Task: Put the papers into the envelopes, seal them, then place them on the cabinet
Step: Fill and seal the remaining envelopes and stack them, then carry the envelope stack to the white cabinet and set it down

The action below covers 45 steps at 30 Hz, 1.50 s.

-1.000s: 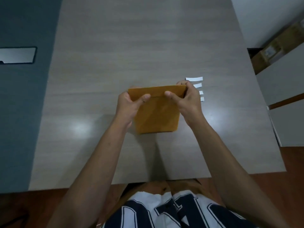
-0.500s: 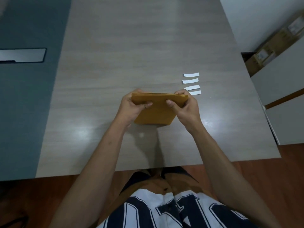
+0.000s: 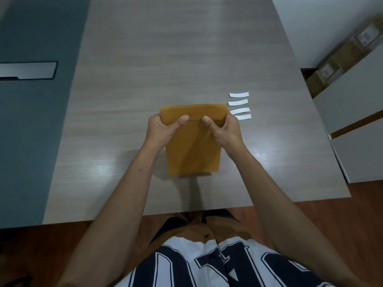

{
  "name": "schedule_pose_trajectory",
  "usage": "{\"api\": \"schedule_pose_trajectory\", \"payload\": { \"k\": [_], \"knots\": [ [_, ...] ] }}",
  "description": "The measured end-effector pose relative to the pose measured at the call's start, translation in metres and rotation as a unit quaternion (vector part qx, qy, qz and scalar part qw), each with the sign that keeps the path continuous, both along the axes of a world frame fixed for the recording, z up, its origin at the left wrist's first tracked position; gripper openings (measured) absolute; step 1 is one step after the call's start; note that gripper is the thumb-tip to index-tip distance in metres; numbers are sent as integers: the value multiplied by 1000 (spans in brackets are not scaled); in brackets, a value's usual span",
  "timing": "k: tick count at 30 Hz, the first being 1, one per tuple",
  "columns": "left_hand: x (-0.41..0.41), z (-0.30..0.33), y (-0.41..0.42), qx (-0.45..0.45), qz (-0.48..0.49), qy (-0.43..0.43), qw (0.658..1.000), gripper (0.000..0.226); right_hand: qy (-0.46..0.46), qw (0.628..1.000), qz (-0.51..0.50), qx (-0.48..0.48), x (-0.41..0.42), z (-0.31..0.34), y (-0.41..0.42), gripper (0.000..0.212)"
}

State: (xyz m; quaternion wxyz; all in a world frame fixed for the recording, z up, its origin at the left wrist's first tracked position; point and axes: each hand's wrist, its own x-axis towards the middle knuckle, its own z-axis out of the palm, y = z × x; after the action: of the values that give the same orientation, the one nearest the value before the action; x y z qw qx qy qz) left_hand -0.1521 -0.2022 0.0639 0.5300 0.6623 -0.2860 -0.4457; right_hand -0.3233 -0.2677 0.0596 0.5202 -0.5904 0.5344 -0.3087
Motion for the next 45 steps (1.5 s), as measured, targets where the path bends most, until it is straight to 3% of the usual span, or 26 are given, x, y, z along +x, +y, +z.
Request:
{"api": "schedule_pose_trajectory", "payload": {
  "k": [4, 8, 11, 15, 17, 25, 29, 32, 34, 39, 42, 45],
  "knots": [
    [7, -5, 2, 15, 3, 31, 999, 41, -24, 998, 12, 61, 2, -5, -1, 38],
    [9, -2, 2, 14, 3, 52, 999, 44, -88, 987, 12, 132, 8, -4, 2, 50],
    [12, 5, 2, -8, 2, 41, 999, 49, -112, 988, 8, 101, 12, 8, 2, 44],
    [18, 16, 0, -64, -6, -2, 998, 17, -124, 992, 33, 12, 9, 24, 1, 25],
    [18, 13, 1, -74, -20, -6, 997, 16, -128, 990, 59, -8, 5, 25, 3, 18],
    [9, -26, 14, -65, -22, 13, 998, 23, -125, 990, 54, 34, -1, -7, 20, 29],
    [12, -24, 11, -46, -31, -14, 998, 27, -144, 988, 26, 49, 3, -7, 17, 34],
    [14, -20, 7, -20, -36, -18, 999, 29, -130, 989, -13, 70, 8, -5, 13, 22],
    [15, -18, 5, 1, -48, -14, 999, 31, -114, 989, -30, 85, 9, -5, 9, 26],
    [3, -22, 1, 56, -59, 44, 996, 59, -128, 976, -57, 165, -4, -4, 3, 21],
    [-15, -21, -4, 66, -69, 75, 993, 62, -122, 971, -63, 193, -24, -1, 0, 31],
    [-37, -18, -13, 72, -80, 89, 990, 50, -126, 967, -58, 212, -48, 0, -3, 44]
  ]
}}
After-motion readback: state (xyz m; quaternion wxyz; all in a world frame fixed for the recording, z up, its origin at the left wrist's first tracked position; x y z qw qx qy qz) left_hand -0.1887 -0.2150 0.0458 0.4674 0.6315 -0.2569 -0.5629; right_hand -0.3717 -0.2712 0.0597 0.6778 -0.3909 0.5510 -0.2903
